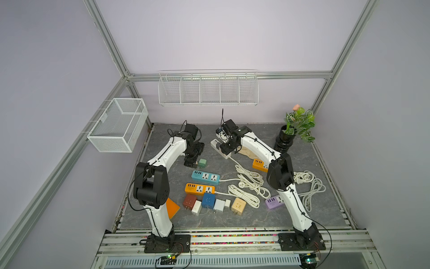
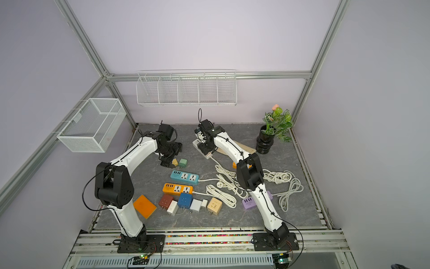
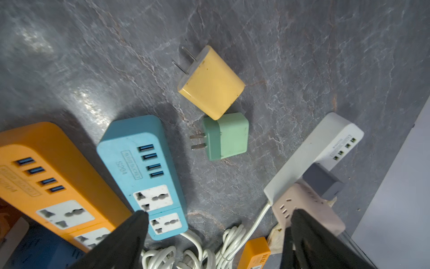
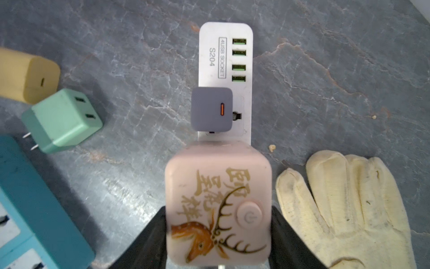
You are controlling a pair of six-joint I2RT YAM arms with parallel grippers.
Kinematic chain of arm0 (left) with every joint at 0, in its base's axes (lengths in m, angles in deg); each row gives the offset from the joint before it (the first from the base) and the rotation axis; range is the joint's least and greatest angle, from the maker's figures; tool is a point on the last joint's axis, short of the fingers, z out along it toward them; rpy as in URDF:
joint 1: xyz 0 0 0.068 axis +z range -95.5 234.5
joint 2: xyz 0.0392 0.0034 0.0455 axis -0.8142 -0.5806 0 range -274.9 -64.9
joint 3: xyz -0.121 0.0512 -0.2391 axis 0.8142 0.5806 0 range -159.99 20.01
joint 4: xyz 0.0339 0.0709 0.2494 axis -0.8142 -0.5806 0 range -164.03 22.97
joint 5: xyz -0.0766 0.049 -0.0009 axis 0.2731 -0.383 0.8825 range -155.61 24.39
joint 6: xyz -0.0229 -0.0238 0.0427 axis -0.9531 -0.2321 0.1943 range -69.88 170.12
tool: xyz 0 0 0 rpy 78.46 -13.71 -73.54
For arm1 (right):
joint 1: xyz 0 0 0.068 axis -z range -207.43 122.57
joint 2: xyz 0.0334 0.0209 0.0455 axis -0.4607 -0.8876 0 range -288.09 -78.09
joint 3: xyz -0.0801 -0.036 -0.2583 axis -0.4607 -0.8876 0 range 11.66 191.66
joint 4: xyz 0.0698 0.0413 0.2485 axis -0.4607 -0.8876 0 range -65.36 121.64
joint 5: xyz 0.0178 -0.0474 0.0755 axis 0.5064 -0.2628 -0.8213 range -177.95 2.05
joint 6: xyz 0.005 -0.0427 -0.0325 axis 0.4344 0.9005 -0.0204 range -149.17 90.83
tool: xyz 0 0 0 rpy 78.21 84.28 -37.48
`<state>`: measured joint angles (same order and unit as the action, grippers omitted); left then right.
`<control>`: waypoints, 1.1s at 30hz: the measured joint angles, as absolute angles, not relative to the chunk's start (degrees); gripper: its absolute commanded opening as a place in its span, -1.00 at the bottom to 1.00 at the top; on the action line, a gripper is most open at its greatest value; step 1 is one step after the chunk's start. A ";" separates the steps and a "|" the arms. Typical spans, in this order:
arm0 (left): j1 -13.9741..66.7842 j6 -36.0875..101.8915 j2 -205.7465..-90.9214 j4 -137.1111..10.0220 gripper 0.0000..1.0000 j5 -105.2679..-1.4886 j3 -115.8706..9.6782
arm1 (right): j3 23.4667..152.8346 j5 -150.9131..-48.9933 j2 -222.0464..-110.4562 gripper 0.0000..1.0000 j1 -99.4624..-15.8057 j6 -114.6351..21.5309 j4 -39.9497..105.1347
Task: Pull the plug off the socket
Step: Move the socket to the center of the board.
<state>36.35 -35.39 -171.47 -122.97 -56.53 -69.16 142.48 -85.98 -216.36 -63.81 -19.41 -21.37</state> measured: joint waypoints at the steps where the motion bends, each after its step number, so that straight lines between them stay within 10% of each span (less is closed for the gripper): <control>1: 36.18 -35.72 -171.99 -122.88 0.99 -56.42 -70.01 | 140.67 -86.70 -215.23 -0.12 -63.86 -18.34 -21.33; 33: 27.48 -45.43 -193.46 -126.90 0.88 -55.54 -90.82 | 104.17 -94.02 -192.82 0.15 -64.08 -6.82 -8.94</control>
<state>27.48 -45.43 -193.46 -126.90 -55.54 -90.82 104.17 -94.02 -192.82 -64.08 -6.82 -8.94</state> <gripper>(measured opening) 0.950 0.613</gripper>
